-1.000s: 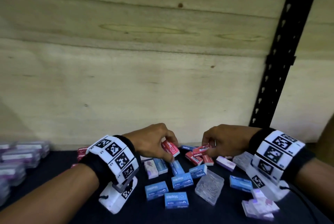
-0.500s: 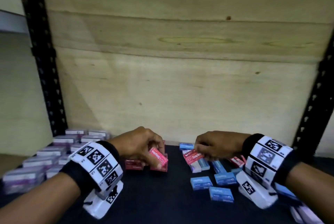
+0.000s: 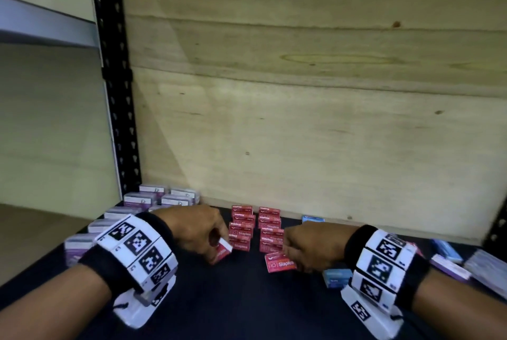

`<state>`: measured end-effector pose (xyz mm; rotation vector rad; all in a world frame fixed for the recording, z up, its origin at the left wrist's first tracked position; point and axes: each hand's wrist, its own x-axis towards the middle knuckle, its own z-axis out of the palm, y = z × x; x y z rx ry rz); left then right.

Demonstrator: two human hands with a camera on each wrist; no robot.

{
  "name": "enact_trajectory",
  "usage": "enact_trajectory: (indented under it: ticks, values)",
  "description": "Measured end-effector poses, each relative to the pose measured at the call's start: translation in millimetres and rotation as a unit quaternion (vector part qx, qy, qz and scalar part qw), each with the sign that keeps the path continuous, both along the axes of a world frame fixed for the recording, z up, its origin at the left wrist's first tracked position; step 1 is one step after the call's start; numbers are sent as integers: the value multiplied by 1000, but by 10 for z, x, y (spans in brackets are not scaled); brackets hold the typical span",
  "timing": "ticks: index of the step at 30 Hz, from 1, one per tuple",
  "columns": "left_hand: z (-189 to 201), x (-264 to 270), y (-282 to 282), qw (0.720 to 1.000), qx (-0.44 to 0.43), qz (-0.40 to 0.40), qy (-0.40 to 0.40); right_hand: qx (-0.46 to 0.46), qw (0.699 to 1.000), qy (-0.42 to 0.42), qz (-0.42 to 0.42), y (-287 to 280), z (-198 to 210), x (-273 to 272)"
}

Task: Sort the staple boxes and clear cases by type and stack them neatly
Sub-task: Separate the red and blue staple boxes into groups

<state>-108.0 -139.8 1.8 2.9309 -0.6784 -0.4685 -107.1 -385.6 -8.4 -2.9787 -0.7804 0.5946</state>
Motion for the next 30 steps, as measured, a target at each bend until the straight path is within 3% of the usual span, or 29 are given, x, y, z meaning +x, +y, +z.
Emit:
enact_trajectory:
  ticks: [4, 15, 30]
  values:
    - [-96, 16, -111, 997, 73, -5, 5, -39, 999, -36, 7, 48, 21, -51]
    - [-232, 98, -117, 1000, -17, 13, -4, -25, 999, -33, -3, 37, 1, -68]
    - [-266, 31, -63, 998, 25, 0, -52, -30, 998, -54, 25, 157, -61, -14]
